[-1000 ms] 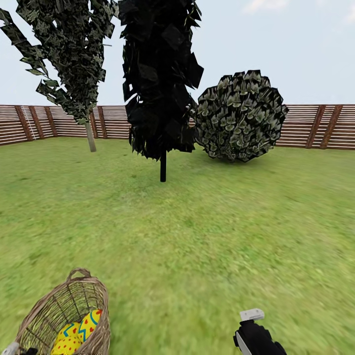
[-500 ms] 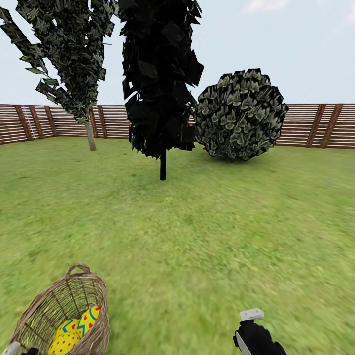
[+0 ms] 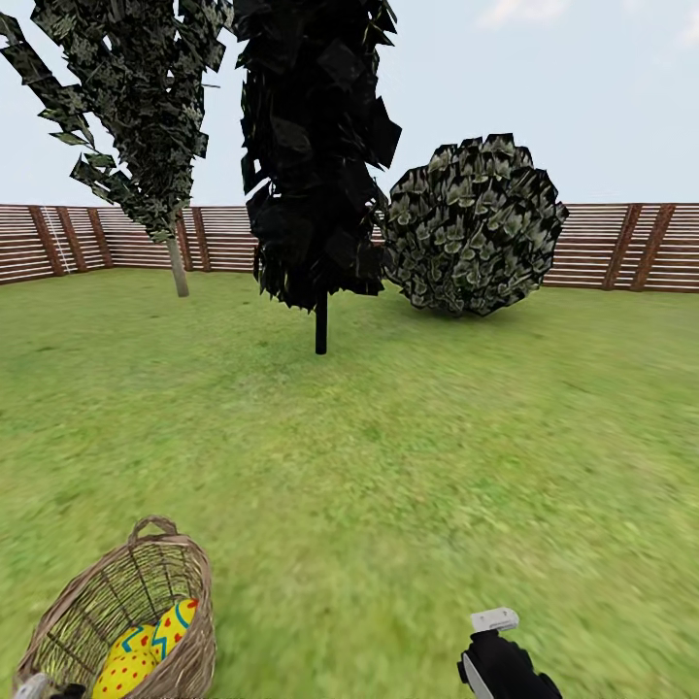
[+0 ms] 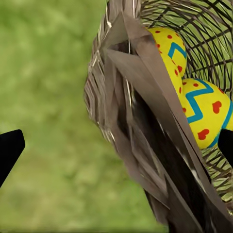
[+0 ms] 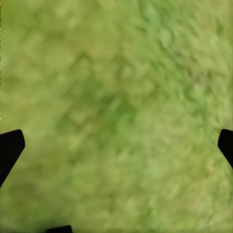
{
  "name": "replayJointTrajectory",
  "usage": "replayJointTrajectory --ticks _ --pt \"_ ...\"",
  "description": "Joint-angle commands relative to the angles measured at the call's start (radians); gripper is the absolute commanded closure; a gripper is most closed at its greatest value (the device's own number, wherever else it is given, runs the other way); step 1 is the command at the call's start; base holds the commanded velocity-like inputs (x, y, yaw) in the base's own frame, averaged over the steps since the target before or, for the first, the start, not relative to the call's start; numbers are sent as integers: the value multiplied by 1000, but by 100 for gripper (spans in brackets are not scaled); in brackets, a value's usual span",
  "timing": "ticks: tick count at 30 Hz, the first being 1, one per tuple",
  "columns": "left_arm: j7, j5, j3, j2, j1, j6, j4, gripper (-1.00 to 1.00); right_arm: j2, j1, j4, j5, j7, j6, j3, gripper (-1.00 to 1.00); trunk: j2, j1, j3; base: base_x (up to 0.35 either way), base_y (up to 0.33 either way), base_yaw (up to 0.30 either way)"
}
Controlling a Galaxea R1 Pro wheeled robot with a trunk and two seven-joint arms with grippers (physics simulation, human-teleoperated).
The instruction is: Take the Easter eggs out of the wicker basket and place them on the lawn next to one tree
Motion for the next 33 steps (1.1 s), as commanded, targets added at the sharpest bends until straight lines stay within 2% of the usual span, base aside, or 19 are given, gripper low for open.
replayJointTrajectory --ticks 1,4,8,13,33 --pt "-1 10 -4 -1 0 3 0 100 0 0 -1 8 -1 9 4 -100 0 0 -1 0 0 0" --pt "-13 9 -4 -8 0 -21 0 100 1 0 0 8 -1 9 4 -100 0 0 -1 0 0 0" --pt "-13 9 -5 -10 0 -23 0 100 1 0 25 10 -1 6 19 -100 0 0 -1 0 0 0" --pt "-12 9 -4 -18 0 -23 0 100 5 0 26 10 -1 6 21 -100 0 0 -1 0 0 0" --pt "-14 6 -6 -19 0 -23 0 100 6 0 27 10 0 1 21 -100 0 0 -1 0 0 0"
